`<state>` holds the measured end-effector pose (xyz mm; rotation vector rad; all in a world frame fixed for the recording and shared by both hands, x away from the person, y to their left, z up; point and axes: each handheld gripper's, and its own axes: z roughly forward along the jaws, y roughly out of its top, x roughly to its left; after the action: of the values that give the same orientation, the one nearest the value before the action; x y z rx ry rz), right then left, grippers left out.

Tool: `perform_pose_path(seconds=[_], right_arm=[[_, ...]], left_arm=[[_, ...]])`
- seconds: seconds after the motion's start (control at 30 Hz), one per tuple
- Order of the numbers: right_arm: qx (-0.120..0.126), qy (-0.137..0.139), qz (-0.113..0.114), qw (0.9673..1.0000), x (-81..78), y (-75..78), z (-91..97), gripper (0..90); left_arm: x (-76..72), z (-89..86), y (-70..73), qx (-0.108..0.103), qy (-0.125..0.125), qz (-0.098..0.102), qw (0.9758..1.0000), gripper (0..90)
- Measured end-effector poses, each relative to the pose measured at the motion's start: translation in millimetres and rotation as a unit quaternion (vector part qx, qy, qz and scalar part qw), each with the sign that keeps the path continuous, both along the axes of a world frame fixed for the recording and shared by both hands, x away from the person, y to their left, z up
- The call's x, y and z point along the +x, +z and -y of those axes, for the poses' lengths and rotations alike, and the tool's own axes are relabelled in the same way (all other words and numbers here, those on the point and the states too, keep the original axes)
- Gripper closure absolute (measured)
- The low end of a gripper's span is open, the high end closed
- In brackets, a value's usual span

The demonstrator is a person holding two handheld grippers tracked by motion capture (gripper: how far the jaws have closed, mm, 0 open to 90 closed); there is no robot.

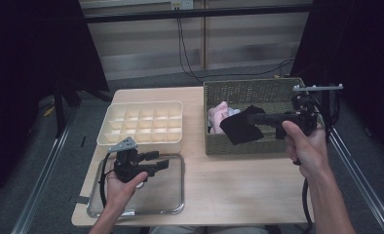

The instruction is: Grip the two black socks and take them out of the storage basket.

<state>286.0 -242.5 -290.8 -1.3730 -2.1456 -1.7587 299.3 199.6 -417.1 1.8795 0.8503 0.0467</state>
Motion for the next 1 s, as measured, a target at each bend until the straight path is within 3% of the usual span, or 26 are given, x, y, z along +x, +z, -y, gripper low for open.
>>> perform_pose_path(seconds=[0.2, 0.5, 0.7, 1.0], right_arm=[[-0.005, 0.01, -0.008, 0.9999, -14.8, -16.4, -7.1, 83.8], [-0.002, 0.014, -0.054, 0.9985, -22.8, -61.8, -12.4, 83.9], [-0.031, 0.008, -0.072, 0.9969, -24.3, -82.6, -18.0, 83.9], [-0.029, 0.008, -0.09, 0.9955, -29.0, -102.1, -26.1, 83.9]], left_arm=[[0.6, 5.9, -1.7, 0.006, -0.007, -0.002, 1.0, 39.0], [-1.7, 10.7, -3.1, 0.011, -0.024, 0.002, 0.9996, 45.5], [-1.2, 12.9, -4.1, 0.013, -0.021, -0.006, 0.9997, 44.8], [0.6, 18.9, -9.6, 0.022, -0.024, -0.024, 0.9992, 40.9]])
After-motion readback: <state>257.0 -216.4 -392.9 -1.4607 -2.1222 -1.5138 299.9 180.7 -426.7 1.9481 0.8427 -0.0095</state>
